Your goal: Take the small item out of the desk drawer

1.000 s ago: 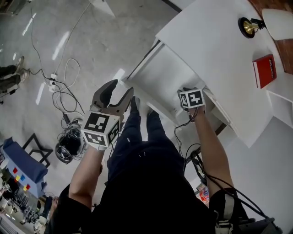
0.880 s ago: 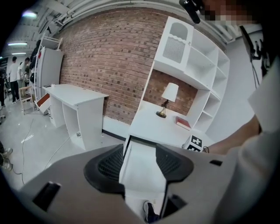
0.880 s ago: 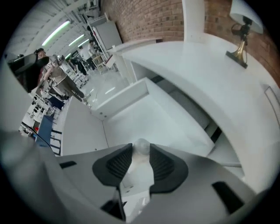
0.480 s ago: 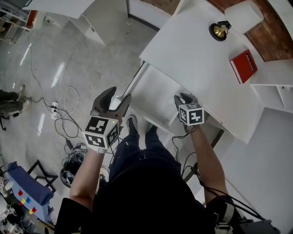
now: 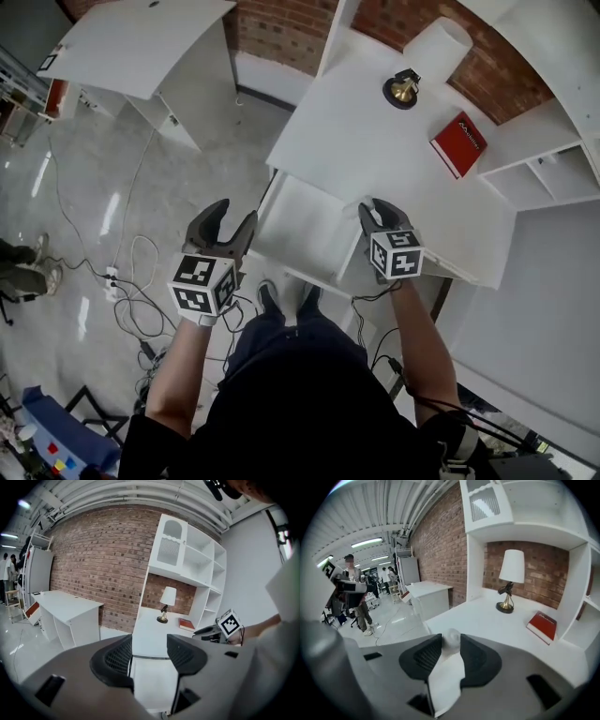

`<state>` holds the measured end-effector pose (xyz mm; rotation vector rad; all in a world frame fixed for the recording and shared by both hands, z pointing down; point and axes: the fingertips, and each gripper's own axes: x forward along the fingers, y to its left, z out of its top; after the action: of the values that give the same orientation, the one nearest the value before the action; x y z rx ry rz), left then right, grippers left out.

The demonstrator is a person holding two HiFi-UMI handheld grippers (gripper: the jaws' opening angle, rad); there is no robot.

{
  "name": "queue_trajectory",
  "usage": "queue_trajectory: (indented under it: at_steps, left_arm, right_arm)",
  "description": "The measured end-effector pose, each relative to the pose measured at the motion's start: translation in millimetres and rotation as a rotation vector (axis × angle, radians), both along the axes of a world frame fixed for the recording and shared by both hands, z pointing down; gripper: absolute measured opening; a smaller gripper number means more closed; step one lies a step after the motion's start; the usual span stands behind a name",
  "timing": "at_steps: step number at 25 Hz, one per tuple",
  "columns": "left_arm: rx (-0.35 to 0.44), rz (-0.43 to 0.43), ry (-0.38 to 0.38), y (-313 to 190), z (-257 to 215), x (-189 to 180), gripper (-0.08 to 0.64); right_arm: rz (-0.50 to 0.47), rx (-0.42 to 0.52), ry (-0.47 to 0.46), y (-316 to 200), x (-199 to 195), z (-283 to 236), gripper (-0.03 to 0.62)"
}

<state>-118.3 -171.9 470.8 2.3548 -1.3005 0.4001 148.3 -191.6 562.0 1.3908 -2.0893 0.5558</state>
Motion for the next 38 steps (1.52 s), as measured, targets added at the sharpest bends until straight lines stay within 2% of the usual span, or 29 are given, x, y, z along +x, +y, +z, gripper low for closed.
queue_trajectory:
  at_steps: [7, 11, 14, 19, 29, 38]
  left_arm:
    - [0.05, 0.061, 0.004, -8.3, -21.9, 0.4, 0.229]
    - [0.05, 0.09, -0.001, -11.5, -22.4, 6.1, 0.229]
    - [0.036, 0.093, -0.012, -12.7, -17.8, 15.3, 0.229]
    - [0.049, 0.076, -0.08, -21.3, -14.7, 21.4, 0.229]
    - [-0.032, -0.034, -0.09, -43.0, 10.7, 31.6, 0.229]
    - [-0.083, -0.138, -0.108, -49.2, 31.4, 19.1, 0.229]
  right_arm:
    - [0.132, 0.106, -0.01, -16.4, 32.7, -53.2, 0.121]
    - [0.188, 0.124, -0.043, -29.7, 50.0, -63.0, 0.121]
    - [0.212, 0.103, -0.089, -44.4, 62.9, -54.6, 0.121]
    - [0.257, 0.05, -0.179, -80.7, 80.2, -29.6, 0.121]
    - [0.211, -0.059, -0.227, -152.0, 89.4, 31.7, 0.123]
    - [0.231, -0.176, -0.326, -180.1, 82.0, 91.5, 0.124]
